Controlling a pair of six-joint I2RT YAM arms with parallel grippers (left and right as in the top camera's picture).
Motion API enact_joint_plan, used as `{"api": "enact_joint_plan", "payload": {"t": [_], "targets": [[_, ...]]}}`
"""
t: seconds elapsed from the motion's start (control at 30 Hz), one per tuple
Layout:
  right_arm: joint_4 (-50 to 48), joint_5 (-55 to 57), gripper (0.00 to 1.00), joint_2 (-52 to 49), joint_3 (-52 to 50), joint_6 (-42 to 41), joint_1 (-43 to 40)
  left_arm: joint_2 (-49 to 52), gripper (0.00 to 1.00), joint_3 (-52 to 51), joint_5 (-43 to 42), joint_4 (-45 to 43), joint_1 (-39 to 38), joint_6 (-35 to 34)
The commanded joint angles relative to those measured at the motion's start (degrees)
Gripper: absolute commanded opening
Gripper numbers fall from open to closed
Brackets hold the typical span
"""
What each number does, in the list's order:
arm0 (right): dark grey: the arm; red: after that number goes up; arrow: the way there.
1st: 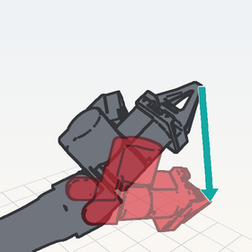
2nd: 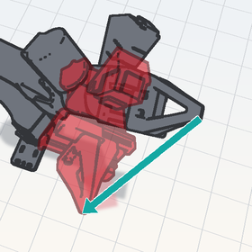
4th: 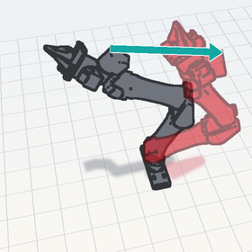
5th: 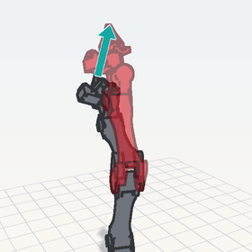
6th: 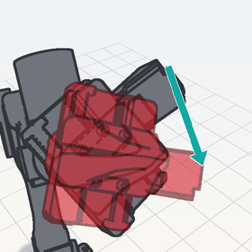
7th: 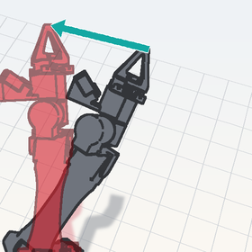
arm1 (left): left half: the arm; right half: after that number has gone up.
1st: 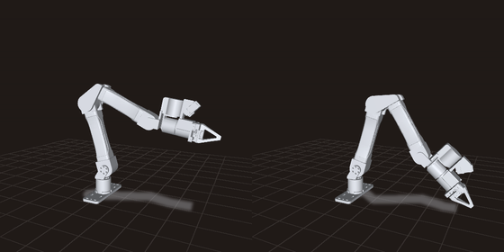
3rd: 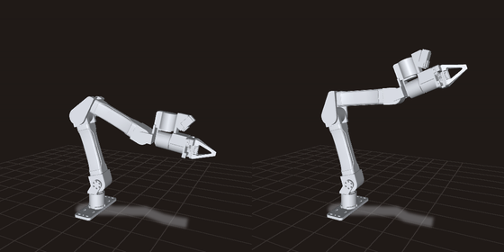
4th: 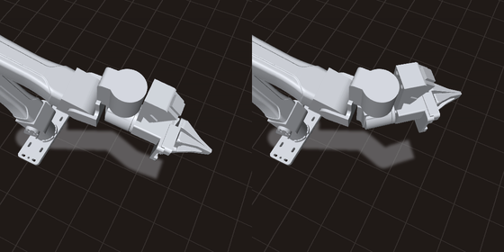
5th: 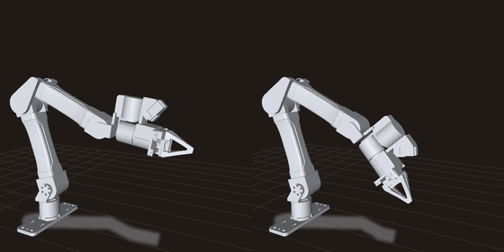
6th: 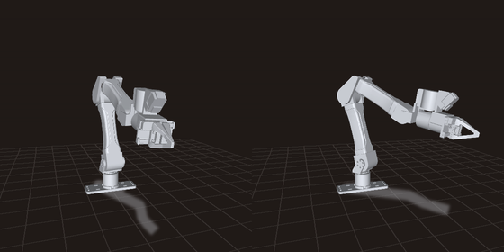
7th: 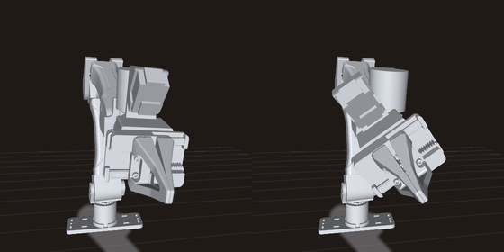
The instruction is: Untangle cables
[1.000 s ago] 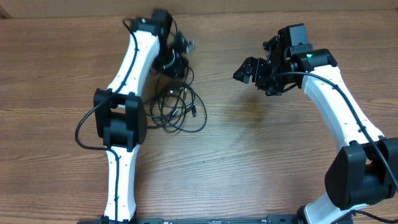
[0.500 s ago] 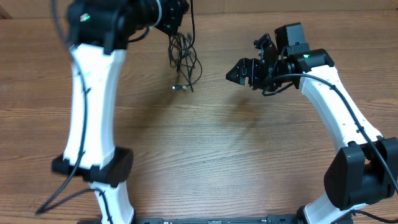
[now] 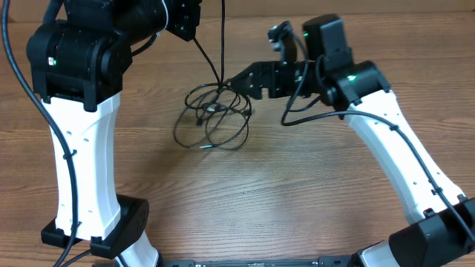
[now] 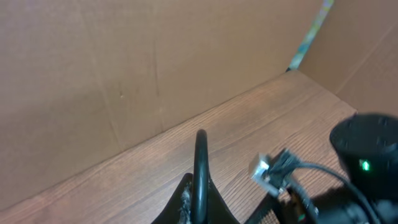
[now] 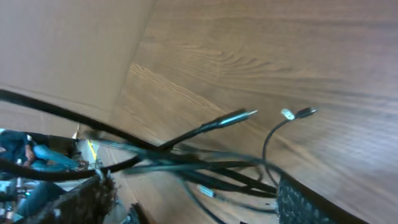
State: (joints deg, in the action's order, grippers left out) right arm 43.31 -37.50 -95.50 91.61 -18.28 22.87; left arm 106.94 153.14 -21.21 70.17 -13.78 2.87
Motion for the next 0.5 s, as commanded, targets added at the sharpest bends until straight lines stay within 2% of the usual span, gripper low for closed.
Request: {"api": "enact_joint_plan", "payload": {"t": [0.0,0.1,0.3,0.47], "targets": [[-0.11,6.29,0.76,0.83,1.07,-11.17,1.73,-0.55,0.04,0.79,2.36,-0.59,0.37,-3.61],[3.67,13.68,0.74,0.83,1.03,-23.17,2.05,-0.55,0.04,0.79,4.20,-0.57,0.37,-6.12],[4.74,14.69,0.77,0.79,1.03,-24.17,2.60,-0.55,0.04,0.79,9.84,-0.37,0.35,-13.40],[3.32,15.87,0.80,-0.61,1.03,-26.16,4.63,-0.57,0.04,0.79,10.93,0.09,0.37,-21.59]]}}
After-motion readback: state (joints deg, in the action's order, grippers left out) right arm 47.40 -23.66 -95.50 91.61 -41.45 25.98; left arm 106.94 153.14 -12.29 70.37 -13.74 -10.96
